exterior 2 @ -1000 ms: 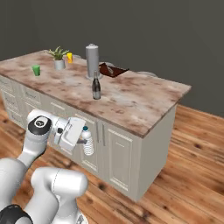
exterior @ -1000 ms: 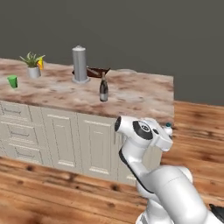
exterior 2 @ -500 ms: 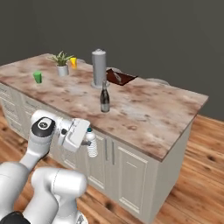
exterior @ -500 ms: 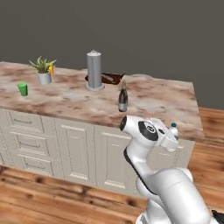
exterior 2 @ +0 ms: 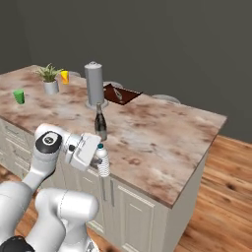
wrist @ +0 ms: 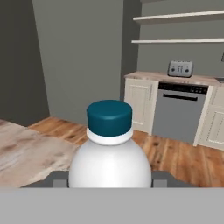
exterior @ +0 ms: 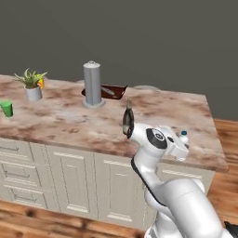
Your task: Place the drinks on the dining counter in a tight cluster.
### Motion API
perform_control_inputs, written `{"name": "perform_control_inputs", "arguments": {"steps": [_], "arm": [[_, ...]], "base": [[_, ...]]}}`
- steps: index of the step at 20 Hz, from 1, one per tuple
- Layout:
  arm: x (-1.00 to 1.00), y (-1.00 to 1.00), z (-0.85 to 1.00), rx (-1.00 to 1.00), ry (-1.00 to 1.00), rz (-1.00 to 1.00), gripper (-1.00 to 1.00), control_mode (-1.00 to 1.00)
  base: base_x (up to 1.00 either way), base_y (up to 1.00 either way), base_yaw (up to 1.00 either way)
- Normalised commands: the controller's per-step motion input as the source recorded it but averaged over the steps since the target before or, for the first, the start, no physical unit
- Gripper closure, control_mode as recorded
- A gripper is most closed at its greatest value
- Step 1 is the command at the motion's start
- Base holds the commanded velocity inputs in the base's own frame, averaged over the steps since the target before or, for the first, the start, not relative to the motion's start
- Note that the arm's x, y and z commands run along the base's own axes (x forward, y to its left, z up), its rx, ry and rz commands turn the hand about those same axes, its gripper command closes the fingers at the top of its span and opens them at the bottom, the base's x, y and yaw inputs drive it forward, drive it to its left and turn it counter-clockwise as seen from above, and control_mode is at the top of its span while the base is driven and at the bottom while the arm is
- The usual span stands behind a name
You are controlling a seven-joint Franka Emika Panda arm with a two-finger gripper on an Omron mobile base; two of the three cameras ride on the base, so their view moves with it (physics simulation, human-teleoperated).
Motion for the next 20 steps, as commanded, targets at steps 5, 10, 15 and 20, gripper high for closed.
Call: {"name": "perform_control_inputs", "arguments": {"steps": [5, 10, 15, 20], "arm": [[0.00, 0.00, 0.00, 0.00, 0.00, 0.00, 1.00, 1.00], [0.00, 0.00, 0.00, 0.00, 0.00, 0.00, 1.00, 1.00], [0.00, 0.00, 0.00, 0.00, 0.00, 0.00, 1.00, 1.00], [0.00, 0.00, 0.00, 0.00, 0.00, 0.00, 1.00, 1.00]], "base": [[0.63, 0.03, -0.20], [0.48, 0.07, -0.11], [0.52, 0.11, -0.04], [0.34, 0.13, -0.01]]}}
